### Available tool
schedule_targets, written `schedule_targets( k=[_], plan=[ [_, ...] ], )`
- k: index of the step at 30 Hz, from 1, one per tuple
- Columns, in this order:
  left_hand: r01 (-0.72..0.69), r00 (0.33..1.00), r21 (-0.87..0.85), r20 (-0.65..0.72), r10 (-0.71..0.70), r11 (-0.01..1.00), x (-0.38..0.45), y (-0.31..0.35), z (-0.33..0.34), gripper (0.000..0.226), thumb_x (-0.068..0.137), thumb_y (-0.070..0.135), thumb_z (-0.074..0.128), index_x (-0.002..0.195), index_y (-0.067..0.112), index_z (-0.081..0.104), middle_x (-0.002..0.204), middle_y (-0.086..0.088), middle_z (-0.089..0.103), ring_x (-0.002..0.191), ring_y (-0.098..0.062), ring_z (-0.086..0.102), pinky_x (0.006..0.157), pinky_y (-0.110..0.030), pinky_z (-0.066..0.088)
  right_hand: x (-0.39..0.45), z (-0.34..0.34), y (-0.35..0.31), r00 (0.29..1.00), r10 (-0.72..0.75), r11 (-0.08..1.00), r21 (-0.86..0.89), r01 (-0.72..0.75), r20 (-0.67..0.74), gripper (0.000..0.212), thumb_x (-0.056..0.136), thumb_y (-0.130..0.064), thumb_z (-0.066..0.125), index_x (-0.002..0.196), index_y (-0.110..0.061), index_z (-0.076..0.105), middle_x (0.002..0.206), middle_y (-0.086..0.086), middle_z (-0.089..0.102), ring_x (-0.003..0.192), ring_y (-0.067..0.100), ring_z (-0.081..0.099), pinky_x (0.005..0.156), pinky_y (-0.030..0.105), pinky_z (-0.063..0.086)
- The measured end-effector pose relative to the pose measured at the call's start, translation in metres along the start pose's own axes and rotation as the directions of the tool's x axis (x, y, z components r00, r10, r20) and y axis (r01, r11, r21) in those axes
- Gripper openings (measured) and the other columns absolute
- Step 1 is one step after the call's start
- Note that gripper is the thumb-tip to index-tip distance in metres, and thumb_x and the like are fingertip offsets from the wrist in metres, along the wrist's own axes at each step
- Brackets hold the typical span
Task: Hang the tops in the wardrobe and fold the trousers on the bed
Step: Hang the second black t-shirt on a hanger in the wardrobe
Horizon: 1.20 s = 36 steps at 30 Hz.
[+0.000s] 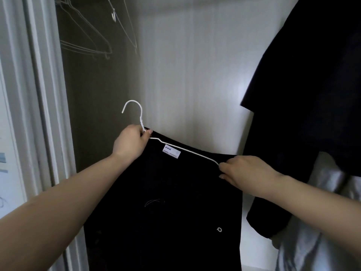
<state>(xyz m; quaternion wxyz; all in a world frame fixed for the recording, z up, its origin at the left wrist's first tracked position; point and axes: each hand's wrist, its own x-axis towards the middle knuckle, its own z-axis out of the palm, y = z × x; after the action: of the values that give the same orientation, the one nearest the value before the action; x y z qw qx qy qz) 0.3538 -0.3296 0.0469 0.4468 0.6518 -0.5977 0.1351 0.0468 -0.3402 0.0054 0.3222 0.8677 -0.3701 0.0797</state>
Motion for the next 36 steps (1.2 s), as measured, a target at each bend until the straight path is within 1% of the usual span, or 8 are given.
schedule_targets(
  k=[3,7,11,14,18,29,33,36],
  plan=[
    [-0.053,0.998,0.044,0.024,0.052,0.998,-0.009,0.009,0.006,0.036,0.097,0.037,0.050,0.072,0.010,0.052,0.089,-0.011,0.054,0.086,-0.032,0.054,0.071,-0.039,0.044,0.000,-0.011,0.006,1.000,0.003,1.000,-0.011,-0.003,0.005,0.033,0.100,-0.045,0.032,0.110,-0.019,0.050,0.106,0.003,0.059,0.101,0.025,0.060,0.078,0.037,0.052],
    [-0.121,0.992,-0.005,0.041,0.121,0.993,-0.016,0.035,0.014,0.041,0.096,0.038,0.051,0.063,0.013,0.045,0.077,-0.003,0.047,0.078,-0.030,0.052,0.062,-0.034,0.037,0.012,-0.019,-0.007,0.994,-0.112,0.994,-0.013,0.112,-0.008,0.032,0.099,-0.041,0.035,0.111,-0.017,0.052,0.110,0.004,0.056,0.102,0.027,0.058,0.073,0.038,0.049],
    [-0.177,0.983,-0.072,0.031,0.180,0.982,-0.022,0.056,0.019,0.047,0.094,0.038,0.053,0.056,0.017,0.036,0.064,0.003,0.040,0.068,-0.025,0.045,0.058,-0.032,0.028,0.022,-0.026,-0.010,0.994,-0.107,0.994,-0.040,0.105,-0.036,0.029,0.100,-0.035,0.035,0.109,-0.014,0.054,0.103,0.005,0.057,0.095,0.030,0.059,0.071,0.039,0.050],
    [-0.208,0.977,-0.147,0.016,0.212,0.967,-0.021,0.054,0.016,0.044,0.091,0.041,0.058,0.056,0.016,0.048,0.065,-0.002,0.051,0.069,-0.025,0.052,0.059,-0.035,0.038,0.020,-0.026,-0.003,0.992,-0.109,0.993,-0.046,0.106,-0.068,0.025,0.100,-0.033,0.035,0.108,-0.016,0.052,0.103,0.003,0.055,0.093,0.028,0.059,0.068,0.038,0.048],
    [-0.135,0.987,-0.150,0.065,0.146,0.979,-0.017,0.031,0.009,0.027,0.083,0.052,0.065,0.070,0.028,0.069,0.075,0.012,0.057,0.079,-0.013,0.058,0.070,-0.030,0.047,0.008,-0.026,0.011,0.998,-0.031,0.999,-0.012,0.031,-0.063,0.029,0.100,-0.039,0.036,0.111,-0.018,0.053,0.107,0.001,0.057,0.101,0.024,0.059,0.074,0.036,0.048],
    [-0.172,0.985,-0.028,-0.004,0.172,0.985,-0.012,0.006,0.013,0.020,0.091,0.042,0.057,0.087,0.023,0.063,0.095,0.001,0.061,0.093,-0.022,0.058,0.073,-0.034,0.046,-0.008,-0.023,0.025,0.996,0.032,0.999,0.044,-0.029,-0.084,0.031,0.096,-0.045,0.043,0.111,-0.021,0.056,0.114,-0.003,0.053,0.107,0.018,0.054,0.083,0.035,0.049],
    [-0.155,0.988,-0.118,-0.048,0.150,0.981,-0.009,-0.001,0.015,0.028,0.094,0.036,0.056,0.120,0.026,0.058,0.110,-0.004,0.068,0.105,-0.028,0.060,0.084,-0.038,0.049,-0.008,-0.021,0.031,0.949,0.182,0.908,0.414,-0.062,-0.257,0.025,0.081,-0.028,0.072,0.097,-0.025,0.054,0.121,-0.005,0.046,0.097,0.014,0.057,0.081,0.032,0.050],
    [-0.160,0.986,-0.136,-0.078,0.151,0.978,-0.007,-0.008,0.018,0.020,0.094,0.037,0.054,0.101,0.021,0.065,0.096,-0.001,0.068,0.097,-0.026,0.061,0.077,-0.035,0.046,-0.005,-0.024,0.037,0.919,0.381,0.703,0.678,-0.216,-0.102,0.040,0.076,-0.027,0.078,0.105,-0.029,0.050,0.115,-0.007,0.048,0.088,0.004,0.060,0.075,0.010,0.044]
  ],
)
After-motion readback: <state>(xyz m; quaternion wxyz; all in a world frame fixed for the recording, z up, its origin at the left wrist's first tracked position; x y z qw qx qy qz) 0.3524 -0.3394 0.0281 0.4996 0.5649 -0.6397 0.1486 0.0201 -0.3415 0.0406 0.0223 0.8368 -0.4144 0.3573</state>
